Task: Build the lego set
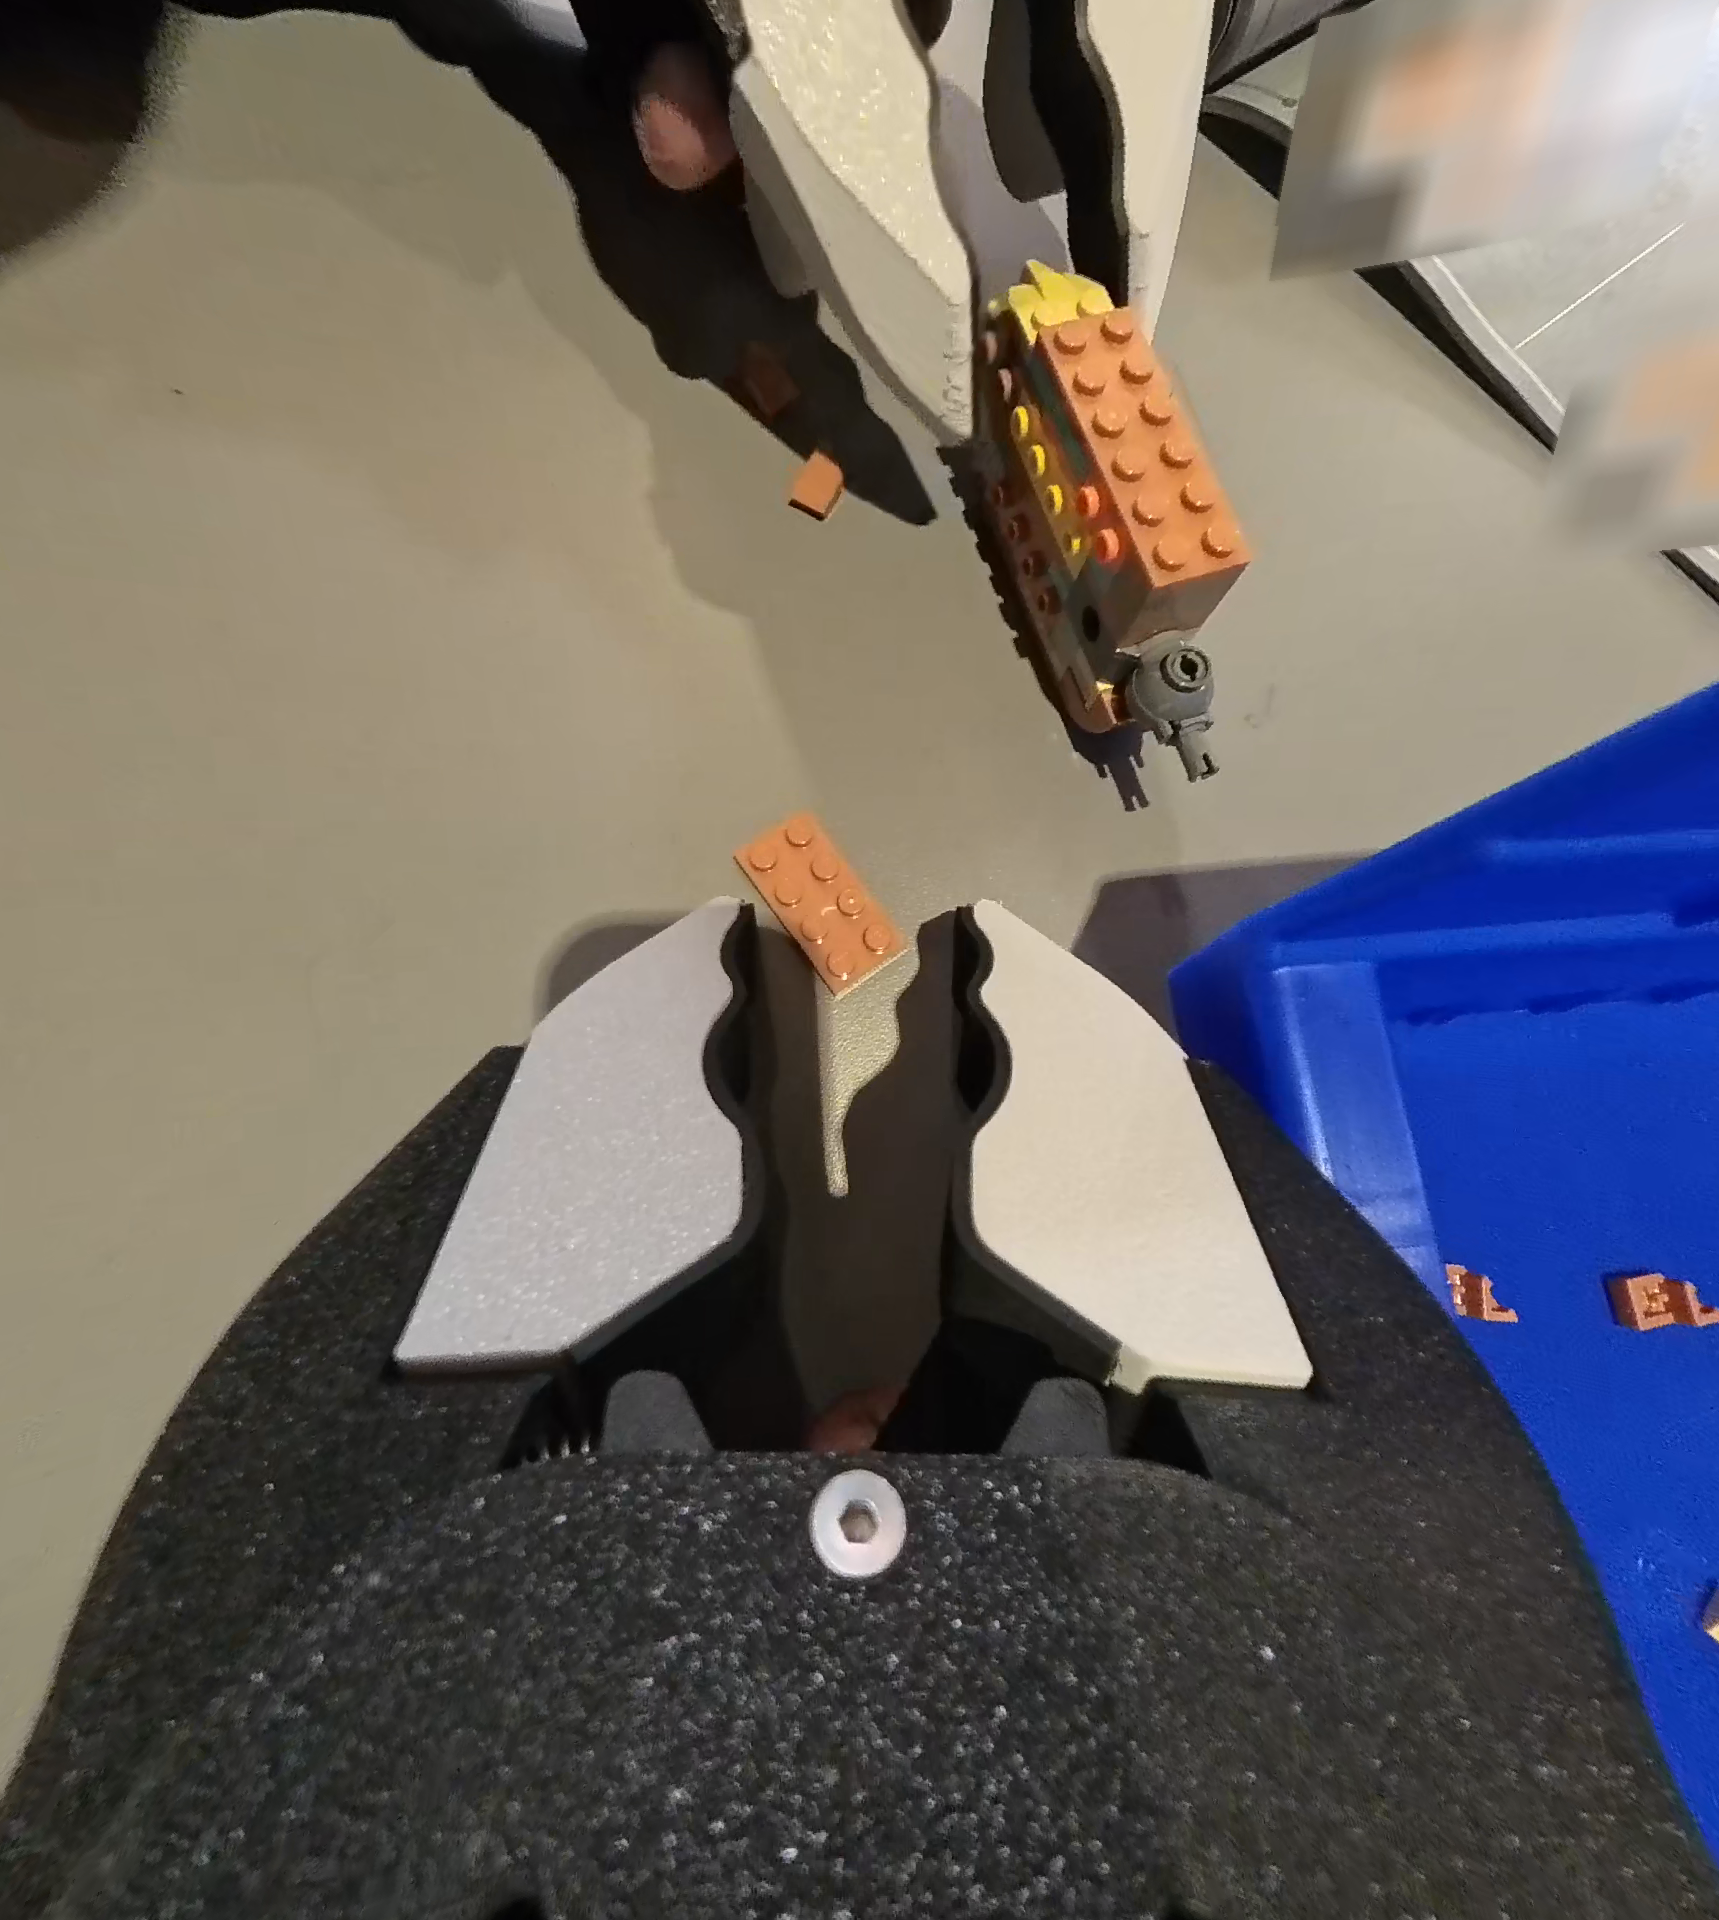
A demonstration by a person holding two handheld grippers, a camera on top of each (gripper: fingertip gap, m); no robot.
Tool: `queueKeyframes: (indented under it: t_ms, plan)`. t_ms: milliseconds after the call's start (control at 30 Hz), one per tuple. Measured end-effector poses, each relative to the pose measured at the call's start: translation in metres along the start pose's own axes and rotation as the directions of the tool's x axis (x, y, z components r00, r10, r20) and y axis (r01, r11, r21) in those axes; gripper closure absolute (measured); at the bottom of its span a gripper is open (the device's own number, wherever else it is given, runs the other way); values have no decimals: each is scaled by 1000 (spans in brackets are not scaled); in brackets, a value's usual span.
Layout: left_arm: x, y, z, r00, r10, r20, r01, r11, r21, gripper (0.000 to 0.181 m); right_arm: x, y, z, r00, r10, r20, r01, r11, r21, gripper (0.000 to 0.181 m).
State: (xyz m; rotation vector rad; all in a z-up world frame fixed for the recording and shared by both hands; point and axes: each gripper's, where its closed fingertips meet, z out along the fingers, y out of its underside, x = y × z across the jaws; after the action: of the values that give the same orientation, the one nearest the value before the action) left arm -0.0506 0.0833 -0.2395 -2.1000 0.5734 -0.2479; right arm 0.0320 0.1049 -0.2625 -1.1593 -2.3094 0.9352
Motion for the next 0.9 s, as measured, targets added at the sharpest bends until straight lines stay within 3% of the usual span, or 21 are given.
queueKeyframes:
  t_ms: [500, 700, 900]
  plan:
    - [-5, -8, -33, 999, 41, -29, -40, 998, 50, 137, 1, -2, -2, 999, -21, -36, 22, 1000, 17, 144]
    - [-2, 4, -38, 997, 47, -64, -49, 999, -20, 139, 2, -5, -3, 994, -66, -84, 69, 997, 26, 143]
    - [13, 19, -39, 987, 61, -150, -77, 992, -102, 144, -5, -18, 6, 965, -212, -158, 208, 977, -41, 143]
